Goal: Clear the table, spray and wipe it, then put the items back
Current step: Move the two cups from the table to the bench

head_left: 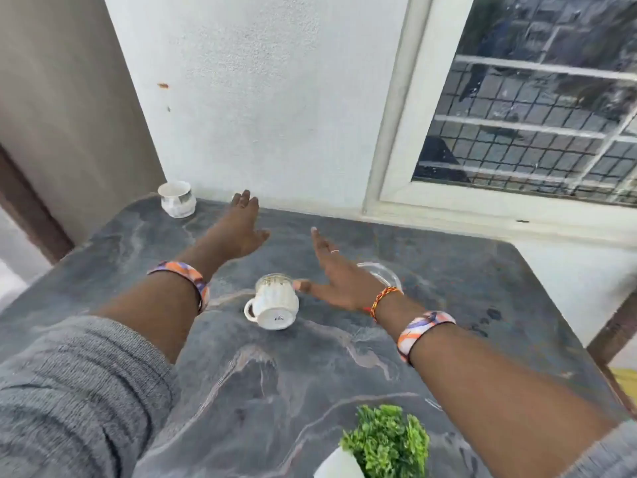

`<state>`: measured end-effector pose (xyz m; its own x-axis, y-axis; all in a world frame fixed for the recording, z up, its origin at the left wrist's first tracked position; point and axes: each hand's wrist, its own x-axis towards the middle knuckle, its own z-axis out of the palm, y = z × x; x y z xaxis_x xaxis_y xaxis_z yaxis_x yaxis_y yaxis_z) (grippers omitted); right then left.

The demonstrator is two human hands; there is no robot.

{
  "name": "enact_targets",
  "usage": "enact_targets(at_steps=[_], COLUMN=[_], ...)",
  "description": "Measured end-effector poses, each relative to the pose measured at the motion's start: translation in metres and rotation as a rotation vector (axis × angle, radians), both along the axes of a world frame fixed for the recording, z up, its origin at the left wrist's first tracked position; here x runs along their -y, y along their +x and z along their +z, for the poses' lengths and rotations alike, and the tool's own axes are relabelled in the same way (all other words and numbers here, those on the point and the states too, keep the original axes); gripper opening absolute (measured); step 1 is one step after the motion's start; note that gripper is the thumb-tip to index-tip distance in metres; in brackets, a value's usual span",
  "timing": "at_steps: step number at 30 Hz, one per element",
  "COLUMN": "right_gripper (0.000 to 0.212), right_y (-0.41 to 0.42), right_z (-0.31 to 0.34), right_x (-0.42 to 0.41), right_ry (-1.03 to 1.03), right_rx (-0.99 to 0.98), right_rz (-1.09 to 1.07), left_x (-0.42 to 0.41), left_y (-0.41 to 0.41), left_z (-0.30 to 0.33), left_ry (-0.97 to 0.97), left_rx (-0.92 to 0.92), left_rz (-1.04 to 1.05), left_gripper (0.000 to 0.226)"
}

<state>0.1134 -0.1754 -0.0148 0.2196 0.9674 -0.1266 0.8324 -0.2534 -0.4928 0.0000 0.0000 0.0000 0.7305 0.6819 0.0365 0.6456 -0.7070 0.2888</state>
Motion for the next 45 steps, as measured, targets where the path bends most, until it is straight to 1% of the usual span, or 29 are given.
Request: enact_targets(at_steps=[1, 2, 3, 6, 8, 10, 12, 15, 18, 19, 22, 24, 27, 30, 31, 34, 35, 36, 38, 40, 41, 42, 44, 45], right_gripper=[0.098, 0.102, 0.105, 0.103, 0.091, 0.073, 0.059, 0.043, 0.045, 0.047, 0.054, 0.059, 0.061, 0.065, 0.062, 0.047, 0.048, 0.056, 0.080, 0.090, 0.088, 0.079, 0.053, 0.047], right_y=[-0.011, -0.019, -0.029, -0.048, -0.047, -0.048, -0.046, -0.042, -0.031, -0.028, -0.014, -0.008, -0.001, 0.004, 0.007, 0.021, 0.026, 0.031, 0.040, 0.046, 0.052, 0.057, 0.068, 0.074], right_z=[-0.003, -0.004, -0.008, -0.020, -0.024, -0.026, -0.027, -0.025, -0.022, -0.022, -0.025, -0.029, -0.034, -0.038, -0.037, -0.030, -0.027, -0.026, -0.019, -0.013, -0.007, -0.001, 0.010, 0.016], right_x=[-0.007, -0.014, -0.020, -0.036, -0.044, -0.050, -0.056, -0.063, -0.072, -0.074, -0.082, -0.085, -0.089, -0.090, -0.088, -0.081, -0.078, -0.075, -0.064, -0.055, -0.044, -0.031, -0.005, 0.011], right_ry=[-0.027, -0.058, -0.092, -0.119, -0.056, -0.001, 0.034, 0.108, 0.157, 0.158, 0.159, 0.157, 0.159, 0.161, 0.162, 0.165, 0.173, 0.191, 0.241, 0.287, 0.312, 0.332, 0.374, 0.403], right_rx=[-0.087, -0.123, -0.113, 0.049, 0.083, 0.046, -0.063, -0.309, -0.620, -0.703, -0.898, -1.058, -1.235, -1.354, -1.387, -1.432, -1.437, -1.436, -1.420, -1.413, -1.404, -1.394, -1.380, -1.375], right_rz=[0.028, 0.056, 0.081, 0.139, 0.134, 0.121, 0.081, -0.056, -0.187, -0.220, -0.284, -0.307, -0.349, -0.366, -0.371, -0.357, -0.360, -0.368, -0.396, -0.440, -0.470, -0.491, -0.530, -0.553], left_x=[-0.002, -0.008, -0.013, -0.027, -0.040, -0.054, -0.067, -0.095, -0.127, -0.134, -0.160, -0.175, -0.181, -0.170, -0.164, -0.134, -0.120, -0.104, -0.069, -0.040, -0.023, -0.006, 0.022, 0.037], left_y=[-0.008, -0.016, -0.025, -0.042, -0.048, -0.051, -0.048, -0.042, -0.038, -0.036, -0.028, -0.025, -0.019, -0.022, -0.023, -0.012, -0.004, 0.004, 0.024, 0.040, 0.051, 0.062, 0.084, 0.095], left_z=[-0.002, -0.006, -0.013, -0.029, -0.037, -0.044, -0.045, -0.049, -0.054, -0.055, -0.059, -0.061, -0.061, -0.061, -0.061, -0.053, -0.046, -0.039, -0.024, -0.012, -0.005, 0.001, 0.010, 0.014], left_ry=[-0.007, -0.008, -0.020, -0.022, -0.008, 0.003, 0.001, -0.082, -0.103, -0.115, -0.132, -0.186, -0.268, -0.116, -0.076, -0.065, -0.058, -0.052, -0.059, -0.102, -0.130, -0.160, -0.201, -0.208], left_rx=[-0.025, -0.008, -0.016, -0.075, -0.105, -0.082, -0.035, 0.144, 0.369, 0.403, 0.363, 0.317, 0.332, 0.333, 0.353, 0.513, 0.553, 0.584, 0.627, 0.677, 0.695, 0.706, 0.702, 0.688], left_rz=[0.044, 0.071, 0.096, 0.105, 0.105, 0.138, 0.217, 0.425, 0.614, 0.663, 0.705, 0.733, 0.739, 0.775, 0.782, 0.716, 0.675, 0.623, 0.479, 0.356, 0.298, 0.248, 0.161, 0.115], left_gripper=[0.067, 0.064, 0.063, 0.066, 0.067, 0.067, 0.072, 0.079, 0.077, 0.079, 0.091, 0.091, 0.073, 0.053, 0.049, 0.039, 0.039, 0.041, 0.049, 0.045, 0.042, 0.039, 0.037, 0.041])
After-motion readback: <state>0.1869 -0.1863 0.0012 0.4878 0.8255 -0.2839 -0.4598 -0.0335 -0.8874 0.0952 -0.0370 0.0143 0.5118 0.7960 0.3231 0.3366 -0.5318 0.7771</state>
